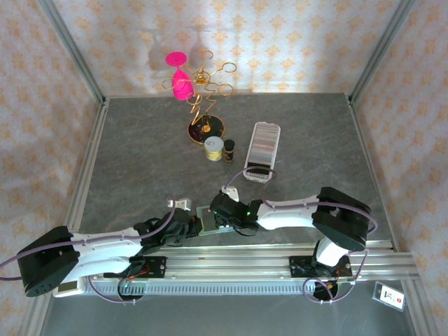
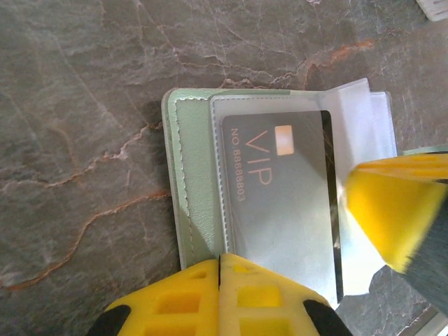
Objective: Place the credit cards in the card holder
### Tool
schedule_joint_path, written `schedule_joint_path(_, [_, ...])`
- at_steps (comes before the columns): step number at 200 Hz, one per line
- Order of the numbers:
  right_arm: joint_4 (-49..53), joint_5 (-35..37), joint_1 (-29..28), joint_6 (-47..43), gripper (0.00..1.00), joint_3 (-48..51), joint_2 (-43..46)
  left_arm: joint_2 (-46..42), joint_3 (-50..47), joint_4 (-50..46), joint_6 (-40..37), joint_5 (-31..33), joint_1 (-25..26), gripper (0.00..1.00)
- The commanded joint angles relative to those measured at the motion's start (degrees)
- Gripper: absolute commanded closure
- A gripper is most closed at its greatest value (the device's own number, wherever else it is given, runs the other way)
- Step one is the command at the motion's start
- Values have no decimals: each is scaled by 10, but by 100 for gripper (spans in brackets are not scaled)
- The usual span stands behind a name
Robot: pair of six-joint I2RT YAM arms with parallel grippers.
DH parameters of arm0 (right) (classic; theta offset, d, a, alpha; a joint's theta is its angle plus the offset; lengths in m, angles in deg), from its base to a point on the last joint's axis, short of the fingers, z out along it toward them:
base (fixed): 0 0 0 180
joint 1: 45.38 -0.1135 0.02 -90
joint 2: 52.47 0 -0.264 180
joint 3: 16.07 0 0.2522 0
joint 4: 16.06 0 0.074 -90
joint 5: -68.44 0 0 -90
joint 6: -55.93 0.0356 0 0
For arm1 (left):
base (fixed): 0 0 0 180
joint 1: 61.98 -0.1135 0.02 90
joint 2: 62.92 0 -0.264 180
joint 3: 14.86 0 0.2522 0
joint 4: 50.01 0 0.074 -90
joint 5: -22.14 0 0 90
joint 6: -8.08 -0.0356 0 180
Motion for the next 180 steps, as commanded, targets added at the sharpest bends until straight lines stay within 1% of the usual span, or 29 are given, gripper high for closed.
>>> schedule_joint_path(1, [32,34,-4,10,81,19,49,5,-13,-14,3,3,5,99])
schedule_joint_path(22, [27,20,-4,19,73,41,68,16,-13,-7,2,4,5,99])
schedule_joint_path(38, [36,18,-4,25,70,46,67,24,-9,-7,0,2,5,99])
schedule_joint_path(54, [45,21,-4,31,64,50,61,28,-9,-7,-2,1,5,99])
schedule_joint_path(65, [49,25,-4,35,63,51,58,27,-11,-7,-2,1,5,99])
schedule_joint_path(71, [50,26,-4,38,60,54,58,27,-12,-7,-2,0,5,99])
schedule_joint_path(85, [49,27,-4,42,59,56,57,23,-10,-13,-2,1,5,99])
schedule_joint_path(93, [48,24,-5,43,56,57,55,20,-9,-18,-2,1,5,99])
schedule_joint_path(128, [26,0,-4,39,56,54,34,1,-17,-21,3,3,4,99])
schedule_joint_path(139, [16,-10,-4,36,52,54,27,-4,-18,-24,5,4,4,99])
schedule_joint_path(164, [-17,-31,-4,35,51,53,20,-8,-19,-23,6,5,5,99])
schedule_joint_path(180, [-34,-39,-4,37,50,50,21,-9,-19,-24,7,5,4,97])
